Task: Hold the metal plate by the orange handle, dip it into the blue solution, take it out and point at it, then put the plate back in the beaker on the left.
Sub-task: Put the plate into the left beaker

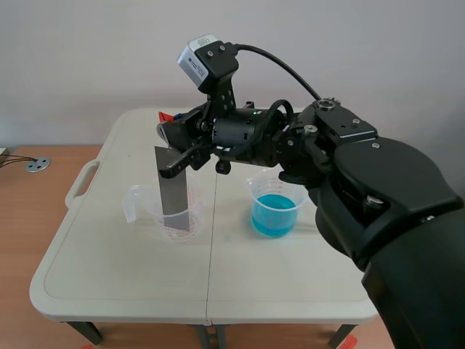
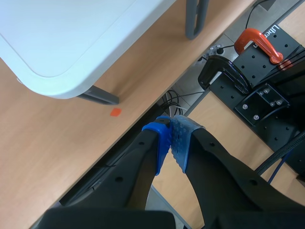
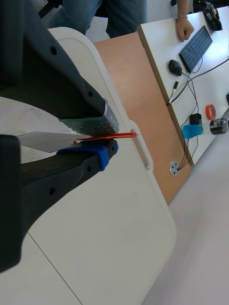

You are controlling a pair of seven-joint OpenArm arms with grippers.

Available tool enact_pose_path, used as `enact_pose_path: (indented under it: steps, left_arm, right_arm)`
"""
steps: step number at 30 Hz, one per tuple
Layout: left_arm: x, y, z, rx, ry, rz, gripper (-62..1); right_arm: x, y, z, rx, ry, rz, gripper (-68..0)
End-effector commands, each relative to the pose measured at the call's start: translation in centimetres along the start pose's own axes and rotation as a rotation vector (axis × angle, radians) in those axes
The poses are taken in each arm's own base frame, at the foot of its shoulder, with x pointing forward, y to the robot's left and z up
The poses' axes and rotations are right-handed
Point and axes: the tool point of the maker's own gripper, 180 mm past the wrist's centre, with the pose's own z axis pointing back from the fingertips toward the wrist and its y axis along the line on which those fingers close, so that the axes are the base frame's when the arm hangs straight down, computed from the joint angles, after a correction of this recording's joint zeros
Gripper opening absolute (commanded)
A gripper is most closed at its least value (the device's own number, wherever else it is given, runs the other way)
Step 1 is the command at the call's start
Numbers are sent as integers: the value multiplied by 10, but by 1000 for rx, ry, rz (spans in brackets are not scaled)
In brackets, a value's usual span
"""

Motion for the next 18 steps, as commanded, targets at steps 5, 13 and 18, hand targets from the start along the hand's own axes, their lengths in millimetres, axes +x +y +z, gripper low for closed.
enact_pose_path:
  steps: [5,13,18]
  left_arm:
    - [6,-3,1,-4,-24,8,-583]
    - [6,-3,1,-4,-23,8,-583]
    - [6,-3,1,-4,-23,8,-583]
  right_arm:
    - [6,-1,-4,7,-44,-15,-662]
    - [-6,-3,-4,3,-10,-2,-662]
    - [-6,-3,-5,2,-9,3,-644]
